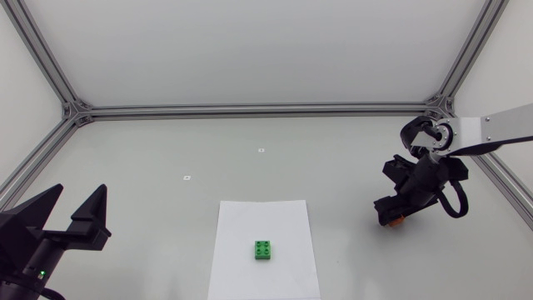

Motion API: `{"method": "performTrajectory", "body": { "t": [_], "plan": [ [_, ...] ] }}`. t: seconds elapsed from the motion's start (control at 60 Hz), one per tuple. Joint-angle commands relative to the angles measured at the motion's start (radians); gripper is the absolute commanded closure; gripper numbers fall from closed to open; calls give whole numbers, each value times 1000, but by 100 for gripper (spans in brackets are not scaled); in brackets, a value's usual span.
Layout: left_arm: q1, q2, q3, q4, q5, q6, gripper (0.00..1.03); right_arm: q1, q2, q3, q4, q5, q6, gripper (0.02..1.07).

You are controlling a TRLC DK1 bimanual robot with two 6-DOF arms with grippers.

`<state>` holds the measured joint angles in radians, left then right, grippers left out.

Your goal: Pick up the orange 2x2 brick with the right arm and stack it on top of the green 2x2 brick in the center

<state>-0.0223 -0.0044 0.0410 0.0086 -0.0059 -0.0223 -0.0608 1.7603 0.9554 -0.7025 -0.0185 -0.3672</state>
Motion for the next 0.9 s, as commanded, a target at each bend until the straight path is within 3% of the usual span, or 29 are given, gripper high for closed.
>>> {"method": "performTrajectory", "body": {
  "t": [0.0, 0.883],
  "plan": [
    [2, -8, -41, -15, 4, 13, 4, -8, 10, 19, -6, -3, 8, 22],
    [2, -8, -41, -13, 4, 13, 4, -17, 18, 28, -3, -5, -6, 34]
  ]
}}
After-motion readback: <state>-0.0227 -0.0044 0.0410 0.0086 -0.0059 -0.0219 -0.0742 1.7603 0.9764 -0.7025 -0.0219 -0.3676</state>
